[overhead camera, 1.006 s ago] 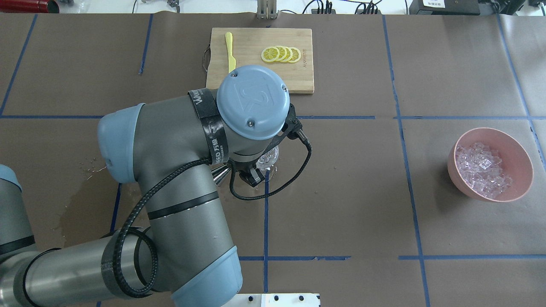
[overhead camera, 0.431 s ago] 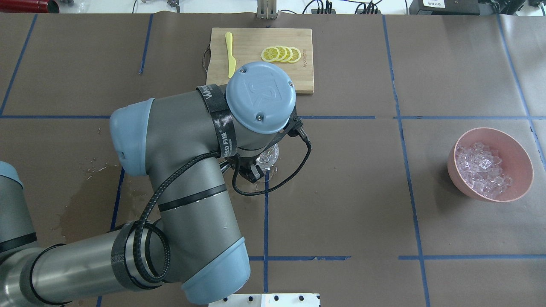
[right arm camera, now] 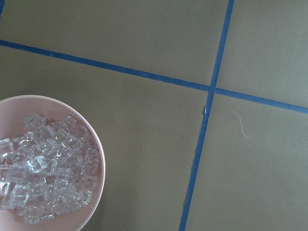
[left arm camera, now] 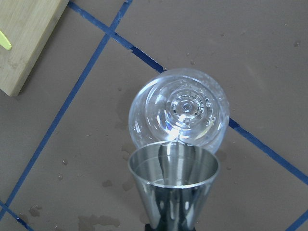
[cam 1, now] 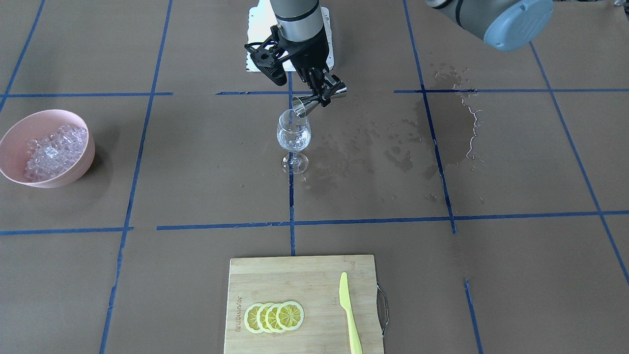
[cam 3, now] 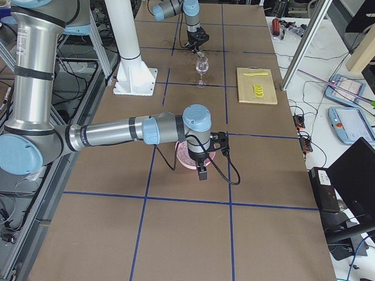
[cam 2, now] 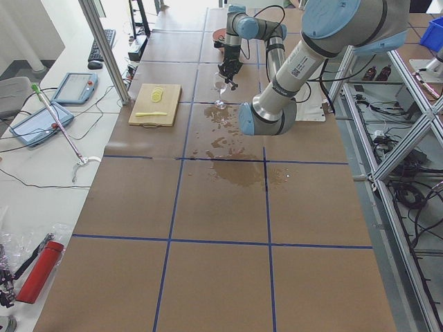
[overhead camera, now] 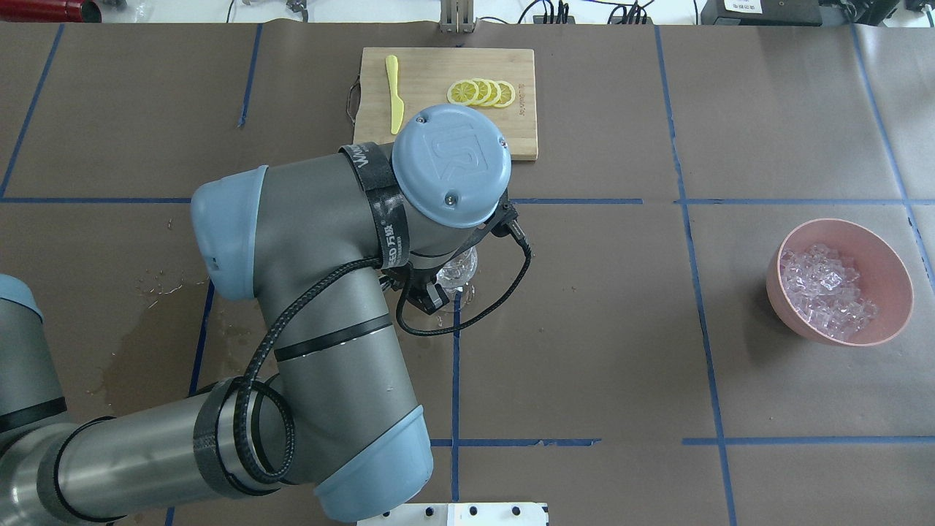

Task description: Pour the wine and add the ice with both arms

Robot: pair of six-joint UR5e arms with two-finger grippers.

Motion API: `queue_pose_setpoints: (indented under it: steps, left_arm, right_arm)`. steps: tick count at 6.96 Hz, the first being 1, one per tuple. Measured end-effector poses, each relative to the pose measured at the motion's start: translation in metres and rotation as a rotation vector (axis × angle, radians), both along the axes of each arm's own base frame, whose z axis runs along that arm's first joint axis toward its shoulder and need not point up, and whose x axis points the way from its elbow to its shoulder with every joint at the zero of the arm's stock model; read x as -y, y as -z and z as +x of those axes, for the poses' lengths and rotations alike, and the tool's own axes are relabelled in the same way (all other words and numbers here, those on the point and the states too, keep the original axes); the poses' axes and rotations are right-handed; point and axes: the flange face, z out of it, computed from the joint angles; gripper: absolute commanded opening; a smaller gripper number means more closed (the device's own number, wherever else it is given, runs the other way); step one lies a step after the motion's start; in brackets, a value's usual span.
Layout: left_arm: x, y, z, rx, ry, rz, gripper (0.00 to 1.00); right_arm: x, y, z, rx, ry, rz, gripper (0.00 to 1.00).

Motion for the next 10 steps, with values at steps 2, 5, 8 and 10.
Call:
queue_pose_setpoints:
  steps: [2,5,8,10]
  left_arm:
    - [0.000,0.002,-0.001,0.001,-0.003,0.002,0.00]
    - [0.000,0.003,-0.006,-0.015,0.000,0.008,0.00]
    - [0.017,-0.010,-0.042,-0.139,0.049,0.076,0.00]
    - [0.023,-0.033,-0.084,-0.271,0.093,0.160,0.00]
  right_arm:
    - [0.000,0.000,0.000,0.000,0.000,-0.001,1.00]
    - [0.000,0.000,0.000,0.001,0.000,0.000,1.00]
    - [0.000,0.001,0.000,0.003,0.000,0.001,1.00]
    - [0.000,0.001,0.000,0.003,0.000,0.001,1.00]
